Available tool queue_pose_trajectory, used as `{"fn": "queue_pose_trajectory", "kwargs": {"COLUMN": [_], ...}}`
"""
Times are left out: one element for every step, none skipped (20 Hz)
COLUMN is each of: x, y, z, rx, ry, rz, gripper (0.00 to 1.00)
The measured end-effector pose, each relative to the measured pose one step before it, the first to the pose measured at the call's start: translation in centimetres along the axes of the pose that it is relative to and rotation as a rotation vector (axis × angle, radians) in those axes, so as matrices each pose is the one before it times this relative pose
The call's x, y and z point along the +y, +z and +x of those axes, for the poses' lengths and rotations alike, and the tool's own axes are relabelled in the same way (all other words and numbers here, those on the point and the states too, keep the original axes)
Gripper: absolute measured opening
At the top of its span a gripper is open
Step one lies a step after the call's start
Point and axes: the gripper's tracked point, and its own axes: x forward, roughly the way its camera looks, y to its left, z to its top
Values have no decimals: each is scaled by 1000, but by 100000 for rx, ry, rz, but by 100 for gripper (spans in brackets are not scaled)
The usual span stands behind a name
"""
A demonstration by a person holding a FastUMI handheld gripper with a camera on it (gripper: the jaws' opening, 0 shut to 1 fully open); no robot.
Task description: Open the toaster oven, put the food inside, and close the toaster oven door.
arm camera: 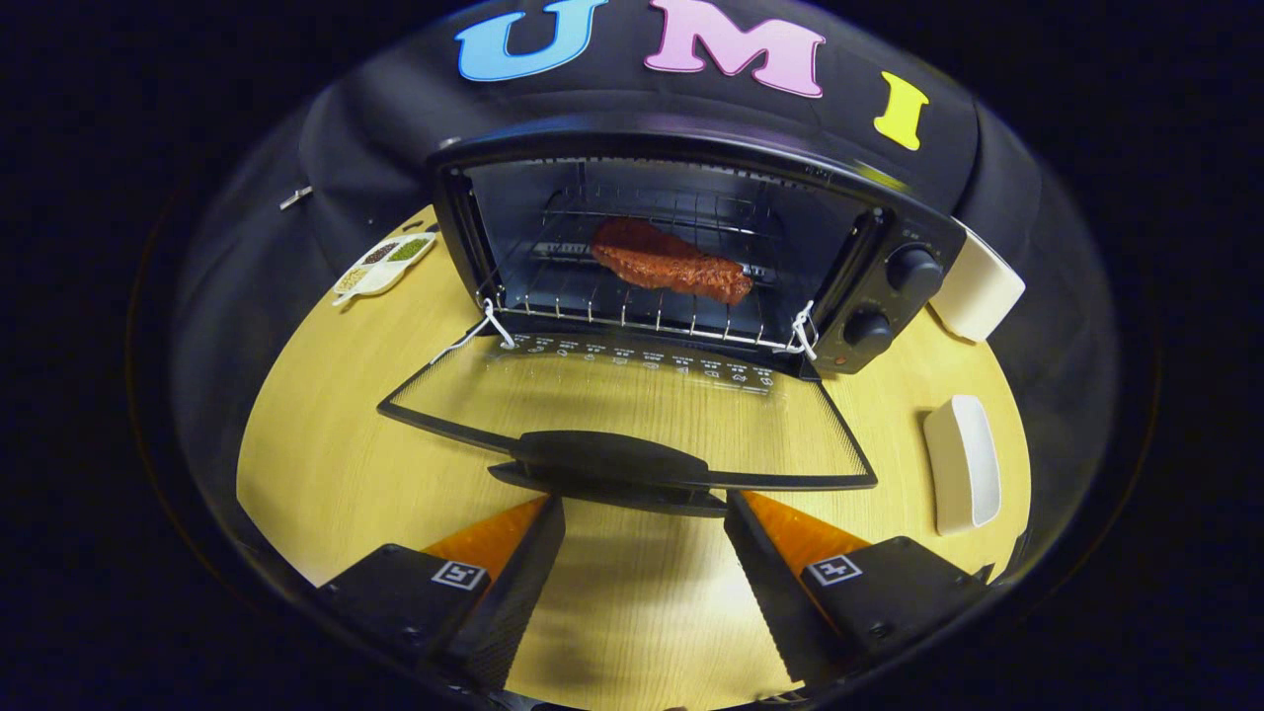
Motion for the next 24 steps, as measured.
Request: {"fn": "queue_pose_trajectory", "kwargs": {"x": [17, 4, 77, -39, 29, 45, 63, 79, 59, 63, 138, 171, 90, 105, 157, -101, 67, 178, 53, 126, 29, -131, 98, 3], "y": [195, 180, 45, 151, 157, 175, 193, 254, 285, 364, 461, 516, 315, 320, 442, 799, 464, 433, 523, 530, 492, 618, 424, 633], "z": [-217, -284, 25, -107, -212, -141, -190, -147, -179, -203, -254, -203, -75, -39, -94, -233, -55, -100, -50, -166, -389, -263, 44, -70], "rx": [-789, -1052, -508, -836, -873, -712, -780, -1188, -1112, -1709, -1352, -1624, -362, -550, -1116, -1110, -1154, -849, -1048, -1357, -1189, -1583, -1620, -1869], "ry": [407, 429, 464, 289, 415, 516, 765, 478, 305, 307, 283, 612, 384, 481, 429, 94, 86, 455, 142, 355, -4, -22, -128, -50], "rz": [556, 946, 477, 752, 744, 278, 311, 410, 621, 654, 522, 497, 324, 683, 690, 258, 213, 140, -180, -82, -390, -104, -124, -142], "gripper": [100, 100, 100, 100, 100, 100, 100, 100, 100, 100, 100, 100, 100, 100, 100, 100, 100, 100, 100, 100, 100, 100, 100, 100]}}
